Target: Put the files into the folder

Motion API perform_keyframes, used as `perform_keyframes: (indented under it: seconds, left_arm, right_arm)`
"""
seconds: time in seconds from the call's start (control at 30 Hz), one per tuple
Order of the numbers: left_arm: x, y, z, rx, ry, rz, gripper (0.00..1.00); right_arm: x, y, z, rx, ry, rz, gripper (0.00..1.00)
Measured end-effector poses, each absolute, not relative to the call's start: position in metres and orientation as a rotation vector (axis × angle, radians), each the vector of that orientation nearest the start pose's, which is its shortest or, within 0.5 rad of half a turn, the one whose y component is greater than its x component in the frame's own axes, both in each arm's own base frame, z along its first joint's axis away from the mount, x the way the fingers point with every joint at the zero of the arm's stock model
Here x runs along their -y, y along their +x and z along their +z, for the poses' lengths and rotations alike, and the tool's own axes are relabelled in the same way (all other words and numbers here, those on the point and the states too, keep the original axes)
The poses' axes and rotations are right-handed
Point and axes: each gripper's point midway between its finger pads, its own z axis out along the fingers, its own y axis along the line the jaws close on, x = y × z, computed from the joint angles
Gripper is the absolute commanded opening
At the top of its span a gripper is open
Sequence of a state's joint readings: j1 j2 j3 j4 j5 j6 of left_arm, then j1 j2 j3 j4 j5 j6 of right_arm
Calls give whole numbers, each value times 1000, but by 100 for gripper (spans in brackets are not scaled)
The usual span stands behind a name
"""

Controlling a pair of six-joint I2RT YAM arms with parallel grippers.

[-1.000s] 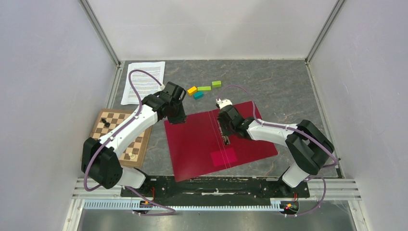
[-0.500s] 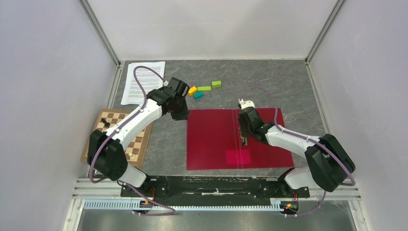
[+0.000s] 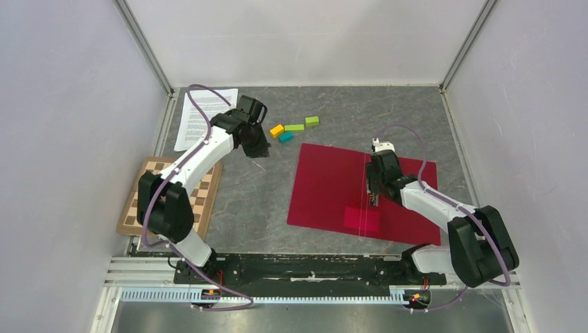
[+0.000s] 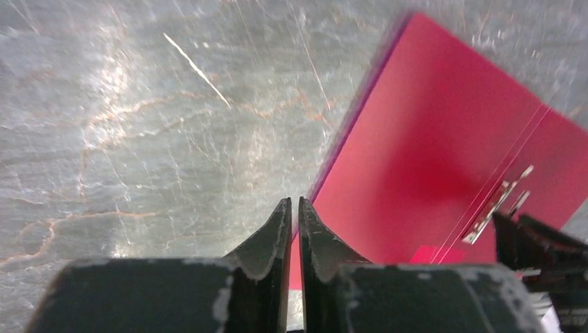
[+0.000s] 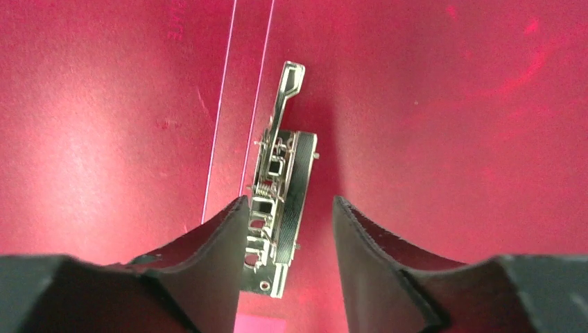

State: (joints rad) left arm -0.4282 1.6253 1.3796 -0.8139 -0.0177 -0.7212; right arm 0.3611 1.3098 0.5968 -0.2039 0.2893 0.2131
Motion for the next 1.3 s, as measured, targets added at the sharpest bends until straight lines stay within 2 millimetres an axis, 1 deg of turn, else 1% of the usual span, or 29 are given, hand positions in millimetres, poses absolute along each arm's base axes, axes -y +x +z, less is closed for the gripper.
perform_keyframes:
  seconds: [0.03,0.07,0.1,0.13,0.2,0.23,0.27,0.37,0.4,0.43,0.5,0.57,0.6,0.63,0.7,0.77,0.83,0.93,1.03,1.13,1.3]
  left_arm:
    - [178,342,143,-2643,-417,-359,19]
    - [173,349,145,-2631,-446,-357,25]
    - [171,356,148,-2616,-467,-360,29]
    - [162,364,151,-2597,-503,-353,39]
    - [150,381,158,-2556,-565,-354,55]
    - [142,392,163,-2528,-602,-352,62]
    - [132,405,168,-2494,-639,-346,67]
    - [99,440,179,-2400,-741,-322,69]
    - [83,452,183,-2363,-779,-308,69]
    - [68,464,185,-2330,-813,-290,69]
    - [36,482,186,-2269,-880,-249,70]
    - [-2,495,182,-2216,-945,-193,70]
    - [-16,498,180,-2199,-964,-167,70]
    - [-35,502,177,-2180,-990,-135,70]
    - [-59,506,170,-2156,-1021,-87,70]
    - [-84,510,158,-2141,-1051,-36,70]
    - [-103,513,145,-2138,-1079,-2,70]
    - [-125,519,120,-2151,-1111,46,70]
    - [-139,527,99,-2166,-1136,72,70]
    - [-150,533,85,-2171,-1159,85,70]
    - [-167,540,71,-2165,-1192,98,70]
  right_arm:
    - [-64,287,35,-2441,-59,-104,66]
    - [-65,285,37,-2445,-63,-99,71]
    - [-66,284,40,-2441,-67,-84,73]
    - [-68,283,44,-2435,-69,-69,75]
    - [-77,286,58,-2406,-80,-24,78]
    - [-84,291,67,-2386,-85,2,79]
    - [-93,296,76,-2364,-96,33,80]
    - [-135,315,105,-2287,-149,166,82]
    - [-152,323,114,-2258,-168,211,82]
    - [-174,331,123,-2227,-194,269,82]
    - [-209,344,131,-2189,-232,360,83]
    - [-245,360,134,-2158,-261,458,83]
    - [-259,367,134,-2146,-271,496,83]
    - [-275,377,132,-2134,-278,537,84]
    - [-299,393,125,-2124,-286,592,84]
    - [-317,408,120,-2112,-288,640,85]
    - [-338,424,115,-2089,-293,699,86]
    - [-369,447,106,-2057,-305,779,87]
    - [-396,463,103,-2020,-325,845,87]
    - [-414,467,100,-1991,-352,893,88]
    - [-425,460,100,-1977,-387,942,88]
